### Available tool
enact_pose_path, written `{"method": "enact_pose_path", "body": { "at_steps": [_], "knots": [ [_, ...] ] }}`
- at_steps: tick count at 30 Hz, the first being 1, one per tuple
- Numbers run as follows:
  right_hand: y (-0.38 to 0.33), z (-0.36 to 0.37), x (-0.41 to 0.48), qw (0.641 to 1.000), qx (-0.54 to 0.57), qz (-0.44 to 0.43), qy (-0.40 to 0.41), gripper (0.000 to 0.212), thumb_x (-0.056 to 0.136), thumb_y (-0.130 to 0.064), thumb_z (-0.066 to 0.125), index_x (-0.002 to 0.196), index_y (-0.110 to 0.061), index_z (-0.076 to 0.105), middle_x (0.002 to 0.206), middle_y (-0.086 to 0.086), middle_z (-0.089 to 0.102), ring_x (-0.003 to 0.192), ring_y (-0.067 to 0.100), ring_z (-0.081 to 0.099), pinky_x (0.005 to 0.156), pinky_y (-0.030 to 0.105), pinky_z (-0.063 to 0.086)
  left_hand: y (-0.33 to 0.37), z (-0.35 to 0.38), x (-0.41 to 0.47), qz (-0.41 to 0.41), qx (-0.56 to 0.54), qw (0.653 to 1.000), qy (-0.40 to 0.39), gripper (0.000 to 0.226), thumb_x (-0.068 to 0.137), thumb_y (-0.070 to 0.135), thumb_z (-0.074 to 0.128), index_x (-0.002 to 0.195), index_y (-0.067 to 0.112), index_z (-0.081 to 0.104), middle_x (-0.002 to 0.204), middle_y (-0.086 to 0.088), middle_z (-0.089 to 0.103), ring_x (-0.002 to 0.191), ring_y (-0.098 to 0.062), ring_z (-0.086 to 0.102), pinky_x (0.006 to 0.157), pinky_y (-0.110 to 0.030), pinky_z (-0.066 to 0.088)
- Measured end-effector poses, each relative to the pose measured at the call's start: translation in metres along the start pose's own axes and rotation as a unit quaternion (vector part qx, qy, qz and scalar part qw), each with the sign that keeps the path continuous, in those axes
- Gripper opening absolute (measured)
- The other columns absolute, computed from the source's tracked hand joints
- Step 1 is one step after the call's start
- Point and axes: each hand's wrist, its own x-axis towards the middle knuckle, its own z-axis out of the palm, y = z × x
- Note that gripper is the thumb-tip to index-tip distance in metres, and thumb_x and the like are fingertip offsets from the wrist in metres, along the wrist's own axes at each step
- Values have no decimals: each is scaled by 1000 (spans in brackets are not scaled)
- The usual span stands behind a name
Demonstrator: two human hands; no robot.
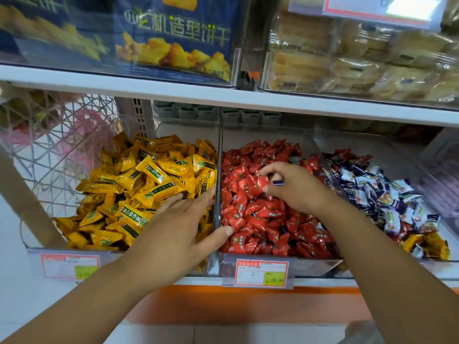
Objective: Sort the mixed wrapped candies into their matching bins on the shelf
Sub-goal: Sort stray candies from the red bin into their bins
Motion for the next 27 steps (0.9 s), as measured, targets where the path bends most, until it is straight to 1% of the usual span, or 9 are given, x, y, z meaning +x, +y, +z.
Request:
{"method": "enact_pose_path", "body": {
  "at_steps": [4,7,10,15,18,20,22,25,27],
  "knots": [
    [-5,-14,-5,994,96,19,42,31,90,-20,66,120,-27,61,84,-4,65,60,0,62,56,10,45,2,-1,1,-6,9,1000,13,97,68,85,4,152,38,10,145,28,37,134,6,17,106,-7,-16],
    [-12,-24,-12,996,73,4,48,25,91,-24,66,116,-29,65,89,-3,64,77,8,63,73,20,48,4,-3,1,-3,10,1000,19,98,67,85,3,152,37,11,144,26,39,131,7,13,99,-1,-20],
    [-20,-17,-17,999,19,-17,-30,20,89,-28,68,109,-31,68,95,-7,65,91,9,63,79,18,47,4,-3,1,-1,8,1000,20,99,66,85,2,152,37,11,144,25,39,129,8,11,97,-1,-21],
    [-25,7,-18,985,-69,-6,-157,66,80,-38,76,139,-34,46,125,-13,50,108,0,46,88,19,38,4,-1,0,-11,-4,1000,13,96,67,85,3,152,40,8,146,22,41,140,-1,18,111,-14,-9],
    [-26,13,-17,986,-89,-15,-137,67,82,-26,75,140,-35,42,131,-6,49,102,5,49,83,20,41,4,-1,-1,-14,2,1000,18,95,68,84,3,152,40,7,147,21,40,140,-1,17,111,-14,-9],
    [-25,17,-18,989,-81,-19,-122,55,85,-15,69,132,-35,48,114,-8,48,85,5,49,65,19,39,3,0,-1,-10,1,1000,16,93,70,84,4,152,39,8,145,21,43,140,-1,20,115,-17,-7],
    [-23,20,-18,992,-77,-26,-97,44,86,-10,63,122,-33,53,101,-13,46,78,5,47,58,19,35,2,1,0,-4,4,1000,11,91,73,84,5,152,39,9,141,22,47,138,0,25,119,-23,-1],
    [-19,15,-16,999,-28,-35,-14,27,87,-20,67,112,-28,59,93,-11,55,82,11,55,66,23,42,2,0,0,-3,-1,1000,19,91,72,84,6,152,39,8,142,23,45,138,1,23,118,-20,-4],
    [-19,7,-14,999,36,-25,29,28,84,-32,73,108,-26,61,95,-11,58,86,8,57,72,24,43,4,-1,-1,-2,-1,1000,29,92,71,84,6,152,40,8,144,24,42,136,4,18,111,-11,-12]
  ]
}}
